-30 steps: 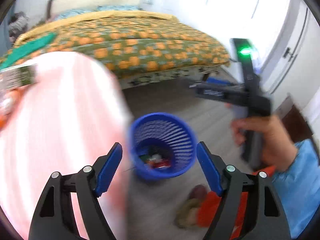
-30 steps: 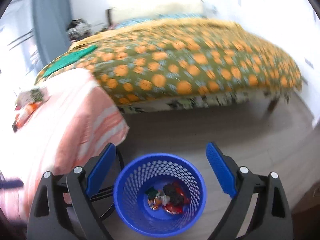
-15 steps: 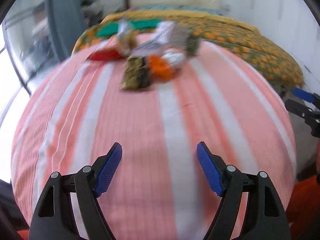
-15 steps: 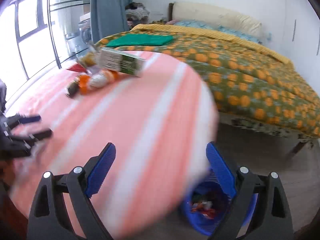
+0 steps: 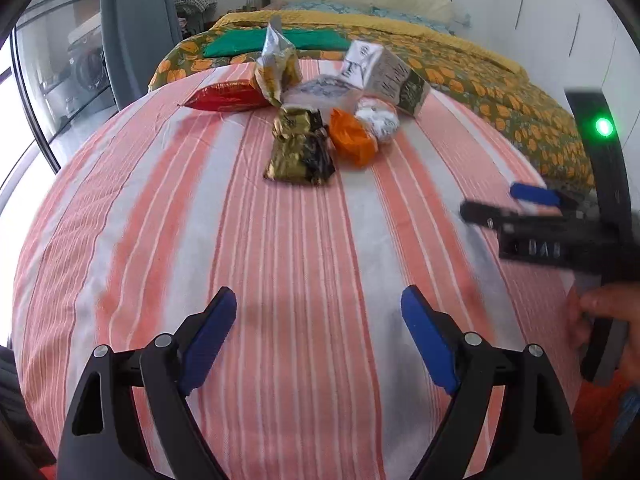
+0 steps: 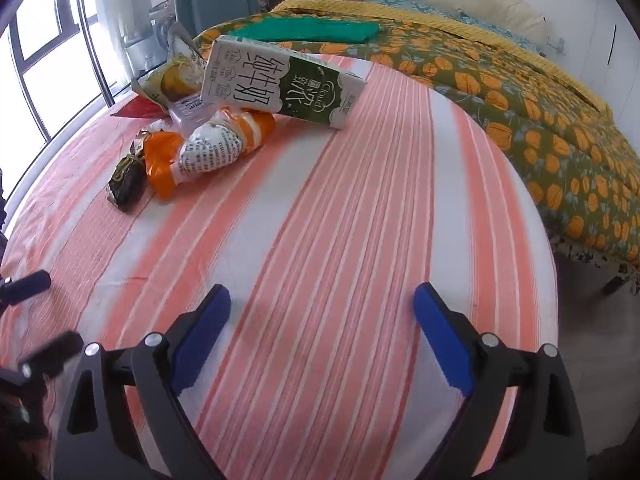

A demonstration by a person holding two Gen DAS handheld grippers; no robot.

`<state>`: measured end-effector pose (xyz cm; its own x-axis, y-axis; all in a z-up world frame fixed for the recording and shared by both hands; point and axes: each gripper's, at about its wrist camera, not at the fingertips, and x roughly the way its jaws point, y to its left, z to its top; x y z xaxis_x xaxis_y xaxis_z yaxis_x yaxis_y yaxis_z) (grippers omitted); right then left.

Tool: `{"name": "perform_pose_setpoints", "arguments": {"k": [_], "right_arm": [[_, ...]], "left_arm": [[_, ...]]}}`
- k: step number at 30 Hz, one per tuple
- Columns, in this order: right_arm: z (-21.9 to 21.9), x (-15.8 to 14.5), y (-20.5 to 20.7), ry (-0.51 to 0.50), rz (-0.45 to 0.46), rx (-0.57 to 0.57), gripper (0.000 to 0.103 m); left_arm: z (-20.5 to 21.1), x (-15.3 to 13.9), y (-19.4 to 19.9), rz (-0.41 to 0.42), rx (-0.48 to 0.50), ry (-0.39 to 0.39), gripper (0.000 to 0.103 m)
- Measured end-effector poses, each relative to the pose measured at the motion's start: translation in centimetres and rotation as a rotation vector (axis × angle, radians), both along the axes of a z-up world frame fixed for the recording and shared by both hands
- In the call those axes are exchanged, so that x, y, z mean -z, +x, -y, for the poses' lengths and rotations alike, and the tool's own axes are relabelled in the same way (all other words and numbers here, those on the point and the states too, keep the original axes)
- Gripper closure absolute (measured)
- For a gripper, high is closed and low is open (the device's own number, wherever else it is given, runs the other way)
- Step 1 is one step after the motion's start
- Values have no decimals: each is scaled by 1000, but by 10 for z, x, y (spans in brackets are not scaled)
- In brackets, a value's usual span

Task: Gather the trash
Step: 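Grasp the gold foil packet with left tool while right tool grasps orange-white bundle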

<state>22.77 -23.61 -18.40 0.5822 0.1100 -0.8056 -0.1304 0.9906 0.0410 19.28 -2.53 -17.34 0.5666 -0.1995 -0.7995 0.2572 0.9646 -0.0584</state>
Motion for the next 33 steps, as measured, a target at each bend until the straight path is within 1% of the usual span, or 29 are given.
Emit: {"name": "perform_pose_setpoints", "arguments": {"k": [3,5,7,9,10,13,15,16,18,19,22,24,27,30,33], "right_arm": [[2,1,1,1,-7,6,9],[2,2,0,-4,-8,8,8],[2,2,1,-2,-9,9,7],[2,2,2,-1,-10,10,7],[2,2,1,-1,-10,10,7],[2,2,1,-1,-10,10,7],[3,2,1,0,-10,10,7],[3,2,1,0,-10,10,7],[3,2,0,-1,-10,9,7],[3,2,0,0,-10,9,7],[3,2,0,-1,-10,9,7],[3,2,0,-1,-10,9,7],[2,2,0,-2,-10,9,7],[2,2,0,-3,-9,10,7],[2,2,0,-9,-8,12,7]], "left_arm": [[-8,-12,28,31,-20,-23,19],[-9,-16,49,45,4,-56,19],[-6,-13,71,24,41,-79,19],[-2,-7,91,10,60,-65,19],[1,-4,98,5,68,-43,21],[8,1,106,11,92,9,29],[11,4,108,21,114,28,40],[12,6,109,24,132,34,53],[12,6,109,33,145,41,62],[11,4,108,36,144,34,64],[1,-3,95,34,114,33,64],[-9,-8,80,19,74,44,64],[-26,-9,53,-5,12,42,62],[-37,-1,38,-8,-43,55,56],[-41,2,38,-2,-67,36,47]]}}
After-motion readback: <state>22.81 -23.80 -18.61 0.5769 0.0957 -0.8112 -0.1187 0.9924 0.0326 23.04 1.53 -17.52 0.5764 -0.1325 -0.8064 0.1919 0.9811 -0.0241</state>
